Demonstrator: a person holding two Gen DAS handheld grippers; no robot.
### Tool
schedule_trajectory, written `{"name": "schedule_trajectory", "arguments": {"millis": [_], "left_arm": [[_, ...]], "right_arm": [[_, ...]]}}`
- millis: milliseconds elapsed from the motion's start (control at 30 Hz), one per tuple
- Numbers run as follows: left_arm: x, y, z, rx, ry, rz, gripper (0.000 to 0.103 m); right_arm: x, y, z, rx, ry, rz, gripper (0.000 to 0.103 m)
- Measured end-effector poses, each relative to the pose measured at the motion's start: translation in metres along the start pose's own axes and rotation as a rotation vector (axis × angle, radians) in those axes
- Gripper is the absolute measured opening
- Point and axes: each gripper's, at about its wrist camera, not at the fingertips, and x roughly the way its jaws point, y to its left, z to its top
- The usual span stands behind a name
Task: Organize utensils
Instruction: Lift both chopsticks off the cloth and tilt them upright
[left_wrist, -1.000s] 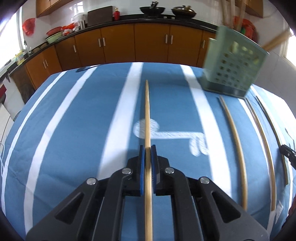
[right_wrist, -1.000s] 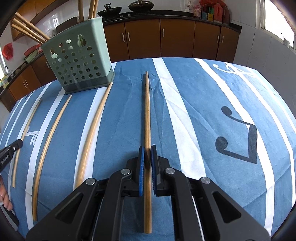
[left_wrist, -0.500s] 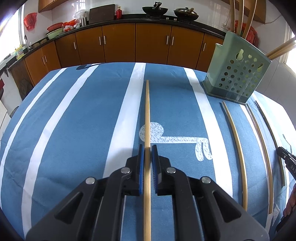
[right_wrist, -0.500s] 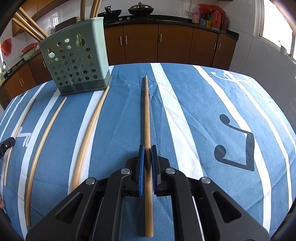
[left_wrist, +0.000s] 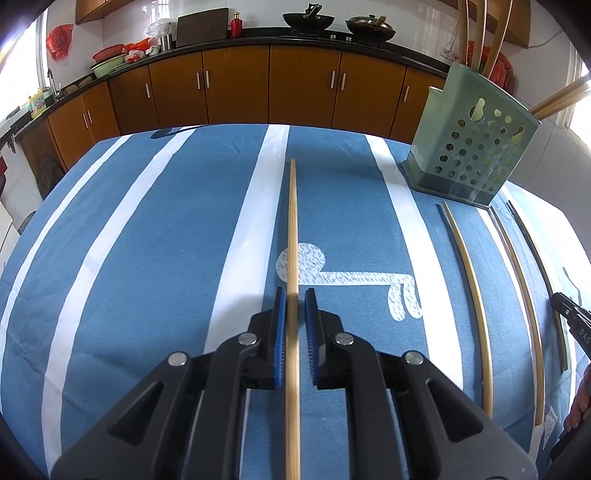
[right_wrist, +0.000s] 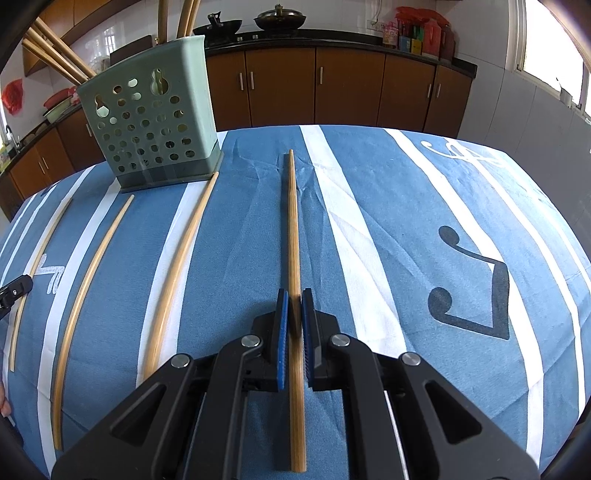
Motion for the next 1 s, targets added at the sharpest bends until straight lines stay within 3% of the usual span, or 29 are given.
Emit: {"name": "schedule_trajectory", "arguments": {"millis": [667,933,1000], "left_arm": [[-0.001,-0.003,-0.001,0.019,0.001,0.009,0.015],[-0.018,-0.005,-0.023,0.065,0.006,0.014,0.015],[-0.020,-0.006,-0.025,0.072,0.006,0.018,0.011]], "right_arm": [[-0.003,-0.001,-0.003,0.008,0.002,0.002,0.009],[-0.011,-0.005,-0.013,0.015,0.004,0.033,0.008],[-0.012,-0.005,-0.012,0.016,0.006,0.038,0.008]]}}
